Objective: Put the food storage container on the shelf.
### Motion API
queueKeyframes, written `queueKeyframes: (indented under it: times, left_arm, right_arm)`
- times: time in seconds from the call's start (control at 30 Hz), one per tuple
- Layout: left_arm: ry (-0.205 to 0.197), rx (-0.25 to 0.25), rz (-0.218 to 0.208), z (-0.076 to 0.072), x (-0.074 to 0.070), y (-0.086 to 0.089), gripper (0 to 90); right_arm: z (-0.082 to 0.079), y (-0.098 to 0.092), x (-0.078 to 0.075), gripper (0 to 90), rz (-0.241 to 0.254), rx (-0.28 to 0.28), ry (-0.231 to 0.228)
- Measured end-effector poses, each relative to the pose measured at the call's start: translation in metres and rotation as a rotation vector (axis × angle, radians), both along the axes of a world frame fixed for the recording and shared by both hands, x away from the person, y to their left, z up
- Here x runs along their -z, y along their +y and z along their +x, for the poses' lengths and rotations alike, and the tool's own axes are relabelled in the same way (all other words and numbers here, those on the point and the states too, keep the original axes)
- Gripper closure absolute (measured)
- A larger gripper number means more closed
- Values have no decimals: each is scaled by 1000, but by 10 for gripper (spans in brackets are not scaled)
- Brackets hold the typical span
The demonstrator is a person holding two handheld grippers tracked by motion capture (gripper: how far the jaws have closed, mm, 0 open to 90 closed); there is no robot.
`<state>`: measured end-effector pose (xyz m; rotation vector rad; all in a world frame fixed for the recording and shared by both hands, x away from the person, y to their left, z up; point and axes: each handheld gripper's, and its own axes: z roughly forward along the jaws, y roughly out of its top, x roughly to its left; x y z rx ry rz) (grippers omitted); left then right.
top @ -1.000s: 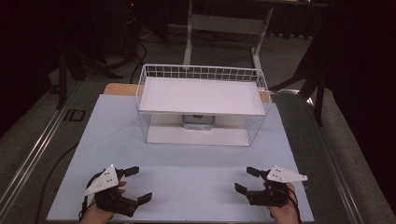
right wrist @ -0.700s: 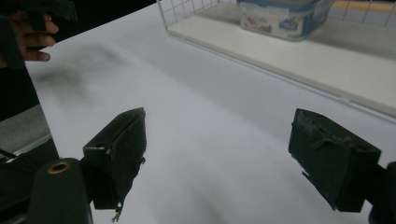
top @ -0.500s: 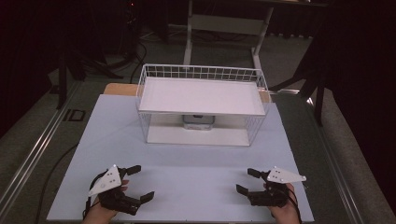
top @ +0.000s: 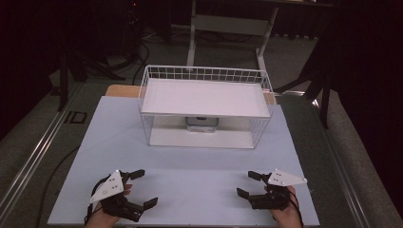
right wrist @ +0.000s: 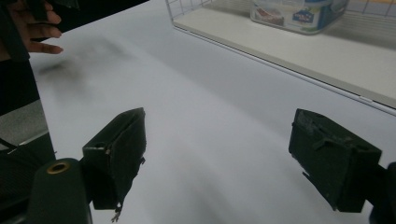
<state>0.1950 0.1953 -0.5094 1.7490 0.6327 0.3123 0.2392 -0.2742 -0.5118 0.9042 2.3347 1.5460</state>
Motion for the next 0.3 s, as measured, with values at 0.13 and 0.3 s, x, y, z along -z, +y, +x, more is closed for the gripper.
queueKeyframes:
  times: [0.13,0.3]
  left_arm:
    - [1,-4,-10,0,-1,3,13]
    - [7,-19,-9,1,1,5,13]
  right_arm:
    - [2,-2,1,189,6,15,6]
    - [5,-1,3,188,10,12,23]
